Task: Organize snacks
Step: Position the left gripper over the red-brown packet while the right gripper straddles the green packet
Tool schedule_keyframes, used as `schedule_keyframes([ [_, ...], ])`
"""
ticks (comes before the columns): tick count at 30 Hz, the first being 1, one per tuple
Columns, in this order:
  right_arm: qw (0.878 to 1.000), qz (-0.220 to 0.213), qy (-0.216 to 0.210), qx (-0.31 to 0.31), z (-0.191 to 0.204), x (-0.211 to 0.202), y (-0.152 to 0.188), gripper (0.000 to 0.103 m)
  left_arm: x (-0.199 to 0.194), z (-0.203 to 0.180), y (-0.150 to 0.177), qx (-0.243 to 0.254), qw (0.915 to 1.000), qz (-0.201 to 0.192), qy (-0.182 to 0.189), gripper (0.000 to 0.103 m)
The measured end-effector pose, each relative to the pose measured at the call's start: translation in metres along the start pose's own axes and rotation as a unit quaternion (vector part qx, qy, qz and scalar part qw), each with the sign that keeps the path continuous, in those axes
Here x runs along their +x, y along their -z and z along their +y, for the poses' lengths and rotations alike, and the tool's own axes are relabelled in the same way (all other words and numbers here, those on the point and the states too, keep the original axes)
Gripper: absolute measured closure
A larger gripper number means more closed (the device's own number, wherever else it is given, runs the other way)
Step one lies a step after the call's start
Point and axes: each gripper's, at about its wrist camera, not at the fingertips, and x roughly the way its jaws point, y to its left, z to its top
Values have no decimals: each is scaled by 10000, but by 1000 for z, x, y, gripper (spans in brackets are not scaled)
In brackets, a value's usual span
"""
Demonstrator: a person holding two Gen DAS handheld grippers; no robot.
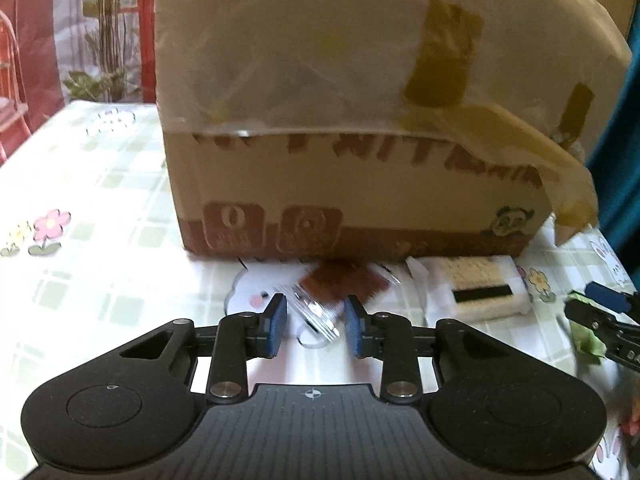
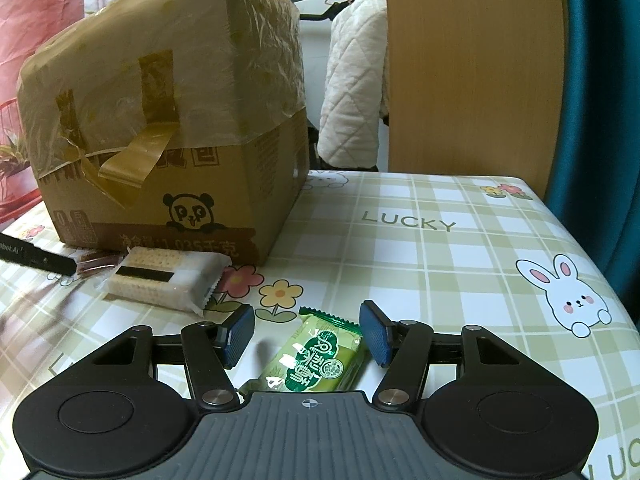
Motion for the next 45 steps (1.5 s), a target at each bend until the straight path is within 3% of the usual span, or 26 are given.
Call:
schedule_keyframes([
  [7,10000,32,18,-39,1,1,0,47,21,-6,-18,346,9991,36,229,68],
  [13,10000,44,18,-73,1,1,0,47,29,-18,-13,871,9954,-52,405,39],
  [16,9999,60,22,-92,1,2,-1,47,28,-25,-8,1134,9928,-54,374,40],
  [22,9999,72,39,-114,1,3,-1,46,21,-36,1,1122,9912,87,703,41],
  [24,9999,83,41,-133,2,4,-1,46,22,-40,2,1113,9917,57,644,41],
  [29,9998,96,31,-149,3,3,-1,45,35,-41,-11,544,9977,32,414,41],
  [35,9998,98,29,-155,3,3,-1,45,44,-68,-9,1140,9935,-30,-38,43],
  [37,9998,98,28,-154,3,4,-1,45,42,-71,-7,1131,9936,-65,-12,56],
  [45,9998,99,33,-153,4,3,-1,45,29,-68,11,1023,9948,11,-29,59],
])
